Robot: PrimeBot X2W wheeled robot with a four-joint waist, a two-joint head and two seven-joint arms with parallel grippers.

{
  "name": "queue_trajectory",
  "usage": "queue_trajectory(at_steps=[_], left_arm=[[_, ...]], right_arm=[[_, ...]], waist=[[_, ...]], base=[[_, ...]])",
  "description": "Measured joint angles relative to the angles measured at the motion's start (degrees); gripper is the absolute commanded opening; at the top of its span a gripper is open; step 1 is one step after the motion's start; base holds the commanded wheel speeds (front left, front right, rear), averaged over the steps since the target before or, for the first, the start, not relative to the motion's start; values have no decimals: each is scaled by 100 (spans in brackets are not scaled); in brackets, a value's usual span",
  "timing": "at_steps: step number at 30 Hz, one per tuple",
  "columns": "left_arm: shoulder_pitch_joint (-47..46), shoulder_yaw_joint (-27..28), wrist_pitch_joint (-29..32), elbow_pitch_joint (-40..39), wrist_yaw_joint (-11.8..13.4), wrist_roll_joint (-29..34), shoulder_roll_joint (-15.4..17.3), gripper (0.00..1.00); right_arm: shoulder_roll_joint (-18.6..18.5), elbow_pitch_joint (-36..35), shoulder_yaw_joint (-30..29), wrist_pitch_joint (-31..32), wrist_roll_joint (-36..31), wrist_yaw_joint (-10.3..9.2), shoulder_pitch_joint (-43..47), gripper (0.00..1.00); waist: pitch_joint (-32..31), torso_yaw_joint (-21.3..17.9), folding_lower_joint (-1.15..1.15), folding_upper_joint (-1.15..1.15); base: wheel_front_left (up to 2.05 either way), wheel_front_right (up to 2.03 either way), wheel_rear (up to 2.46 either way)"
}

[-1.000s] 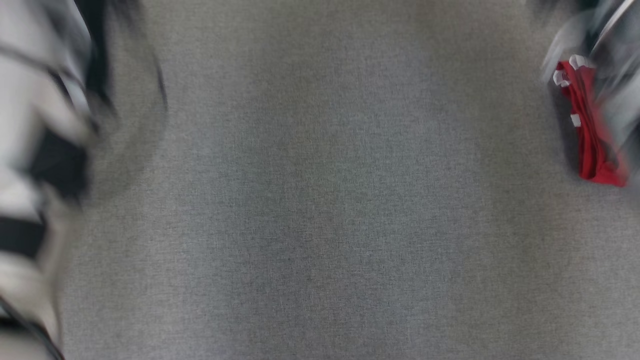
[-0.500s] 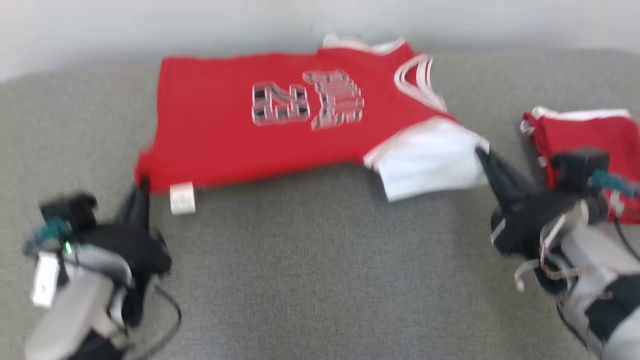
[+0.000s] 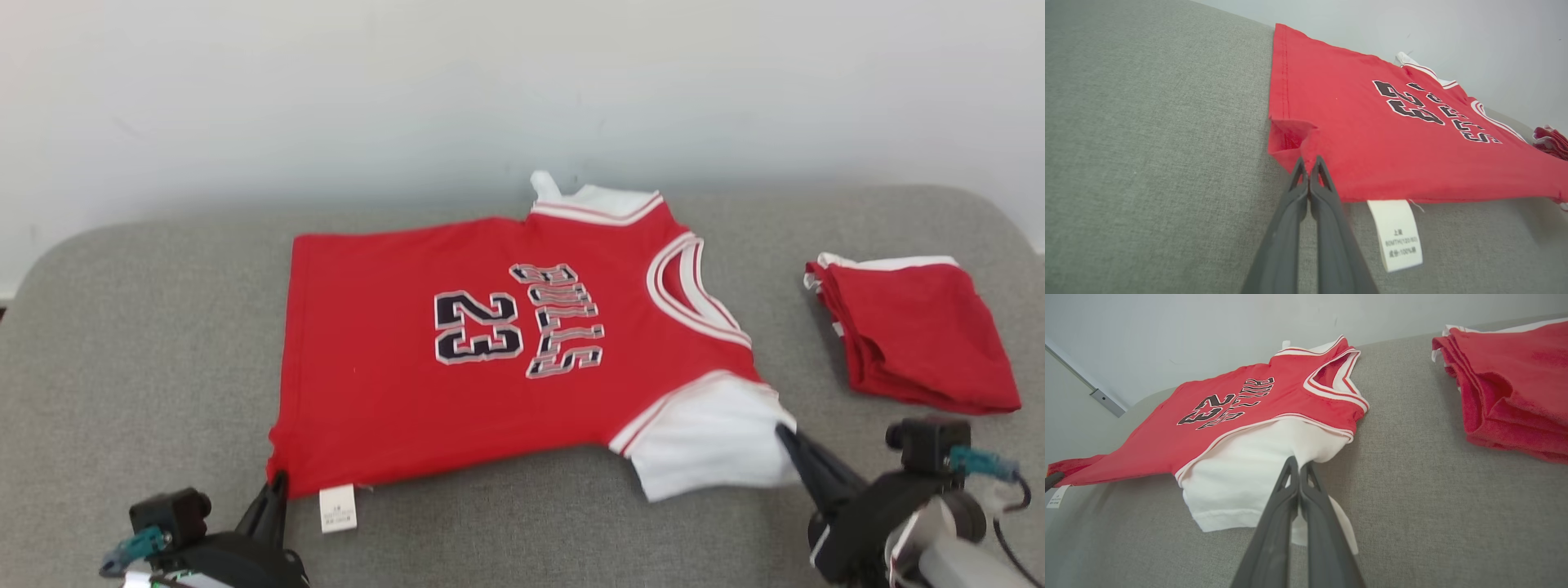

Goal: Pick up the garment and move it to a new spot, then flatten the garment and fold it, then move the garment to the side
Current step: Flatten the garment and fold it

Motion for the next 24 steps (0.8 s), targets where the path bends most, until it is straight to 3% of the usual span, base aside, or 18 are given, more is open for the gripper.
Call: queue_trajectory(at_steps=[13,24], left_arm=[[940,-11,0,-412,331,-68,14,0],[1167,64,0,-600,512,-79,111,0]], right_arm=[[-202,-560,-19,87,246,-455,1115,0],[-279,-1001,-1,282,394,-814,1574,0]], waist=[[-357,-1,1,0],[-389,26,1,0]], base=[[0,0,0],[0,0,0]])
